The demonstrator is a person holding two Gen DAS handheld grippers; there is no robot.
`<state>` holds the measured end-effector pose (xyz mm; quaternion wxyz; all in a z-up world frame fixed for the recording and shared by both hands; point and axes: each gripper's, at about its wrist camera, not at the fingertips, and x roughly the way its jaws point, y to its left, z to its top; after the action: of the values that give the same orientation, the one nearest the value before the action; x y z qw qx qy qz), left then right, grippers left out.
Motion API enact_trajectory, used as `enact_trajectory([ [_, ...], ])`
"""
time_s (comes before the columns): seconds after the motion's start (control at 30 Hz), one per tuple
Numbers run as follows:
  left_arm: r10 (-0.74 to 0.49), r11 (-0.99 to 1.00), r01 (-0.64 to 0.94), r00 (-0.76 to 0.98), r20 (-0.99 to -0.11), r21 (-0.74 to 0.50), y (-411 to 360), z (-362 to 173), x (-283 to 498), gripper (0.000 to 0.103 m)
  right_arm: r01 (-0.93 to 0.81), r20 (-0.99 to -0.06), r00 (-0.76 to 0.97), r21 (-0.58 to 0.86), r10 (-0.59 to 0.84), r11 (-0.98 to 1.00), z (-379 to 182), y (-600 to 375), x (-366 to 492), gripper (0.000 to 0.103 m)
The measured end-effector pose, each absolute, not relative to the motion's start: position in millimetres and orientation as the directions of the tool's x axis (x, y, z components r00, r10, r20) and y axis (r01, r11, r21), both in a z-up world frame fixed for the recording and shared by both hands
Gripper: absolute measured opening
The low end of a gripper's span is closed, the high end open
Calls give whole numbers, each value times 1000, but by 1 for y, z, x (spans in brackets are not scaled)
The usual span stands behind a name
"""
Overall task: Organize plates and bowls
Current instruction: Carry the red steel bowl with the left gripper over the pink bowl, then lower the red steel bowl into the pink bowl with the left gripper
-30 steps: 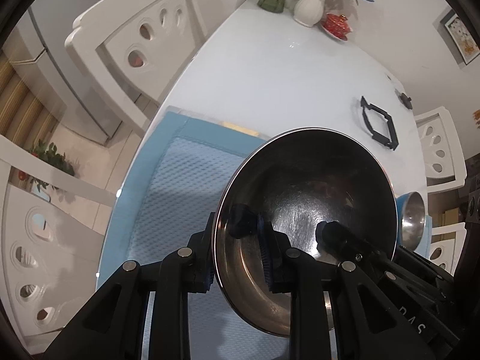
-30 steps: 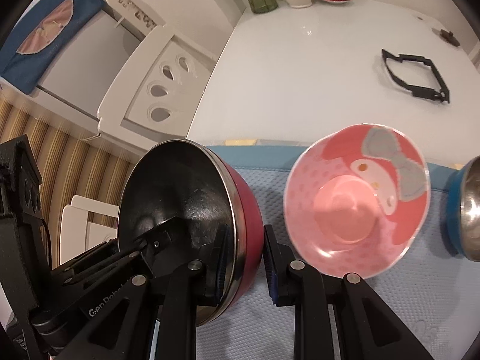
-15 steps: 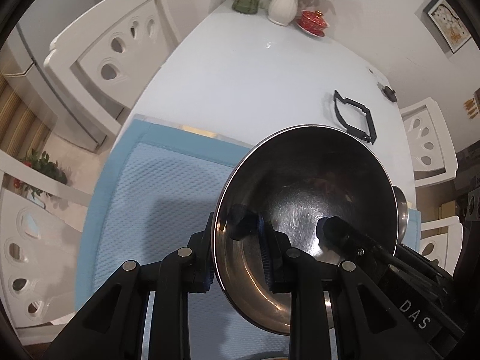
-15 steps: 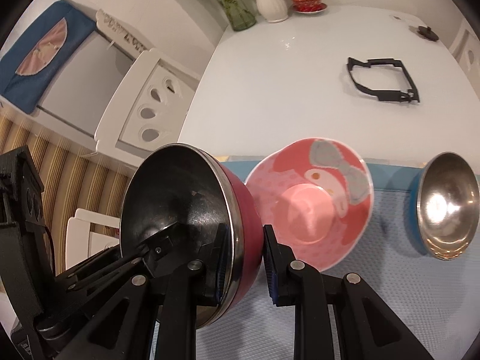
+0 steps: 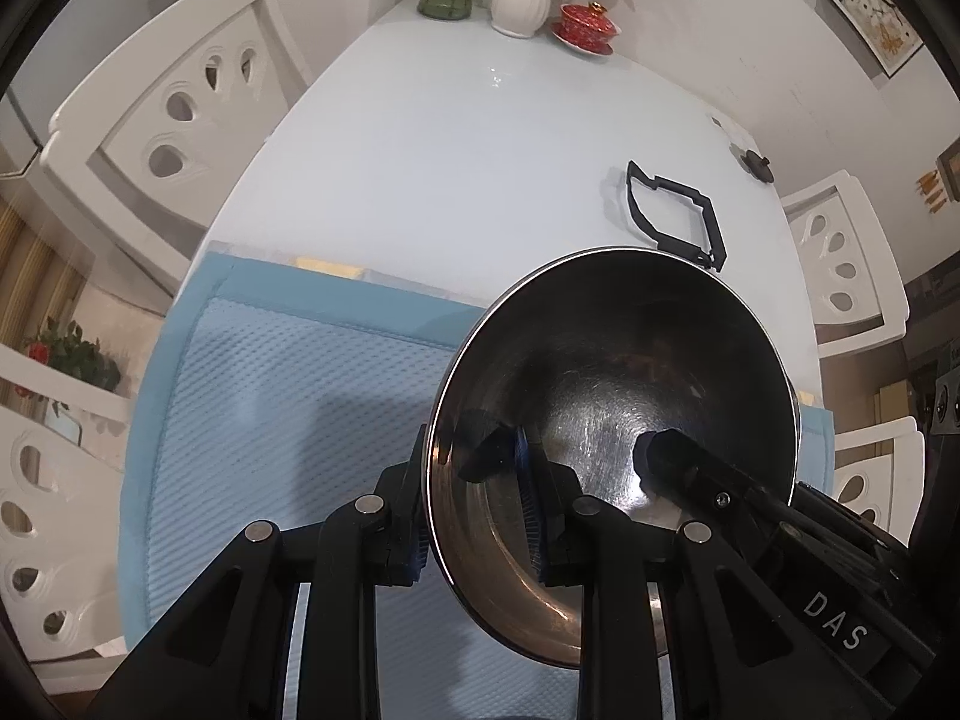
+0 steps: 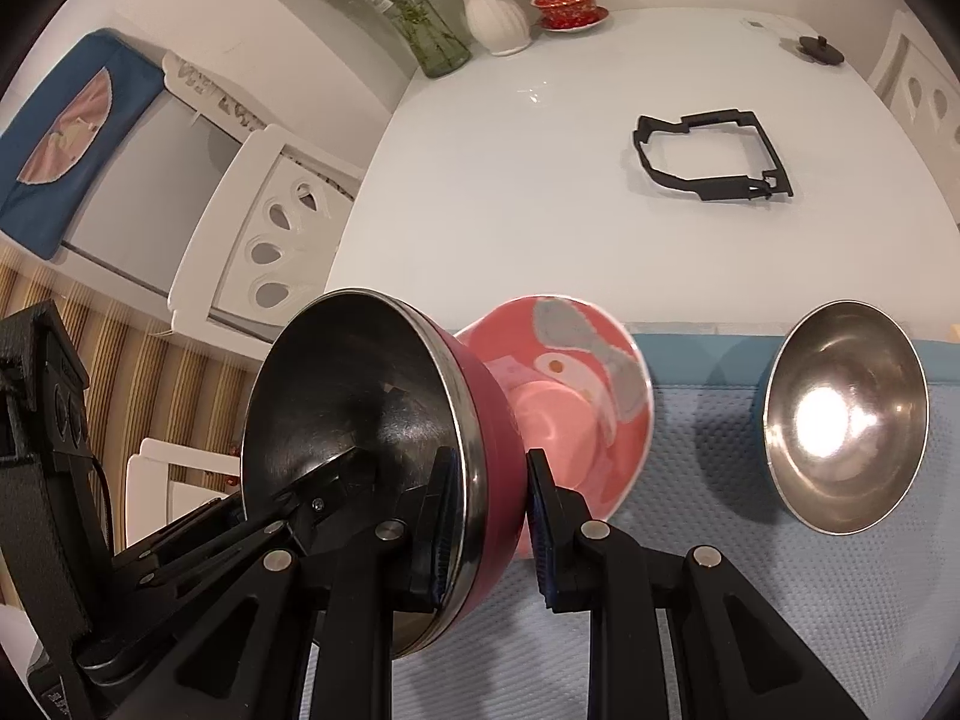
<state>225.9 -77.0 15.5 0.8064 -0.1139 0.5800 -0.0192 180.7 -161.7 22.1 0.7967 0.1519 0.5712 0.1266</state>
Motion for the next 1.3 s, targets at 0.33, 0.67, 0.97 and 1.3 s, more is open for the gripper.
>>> enact_trajectory([
  [0.33, -167, 977, -78, 302, -939, -199, -94, -1, 239, 22, -2, -881, 291, 388, 372, 922, 4, -180, 193, 21],
  [0.67, -172, 978, -65, 276, -946, -197, -99, -22, 254, 22, 17, -892, 261, 386, 369, 922, -17, -186, 207, 21],
  [0.97, -165, 982, -45, 262, -951, -182, -98, -40, 260, 22, 25, -901, 217, 390, 376, 920, -39, -188, 212, 21],
  [1.3, -162, 984, -32, 268, -950, -177, -94, -42, 261, 22, 12, -907, 200, 381, 371, 925, -42, -180, 214, 21],
])
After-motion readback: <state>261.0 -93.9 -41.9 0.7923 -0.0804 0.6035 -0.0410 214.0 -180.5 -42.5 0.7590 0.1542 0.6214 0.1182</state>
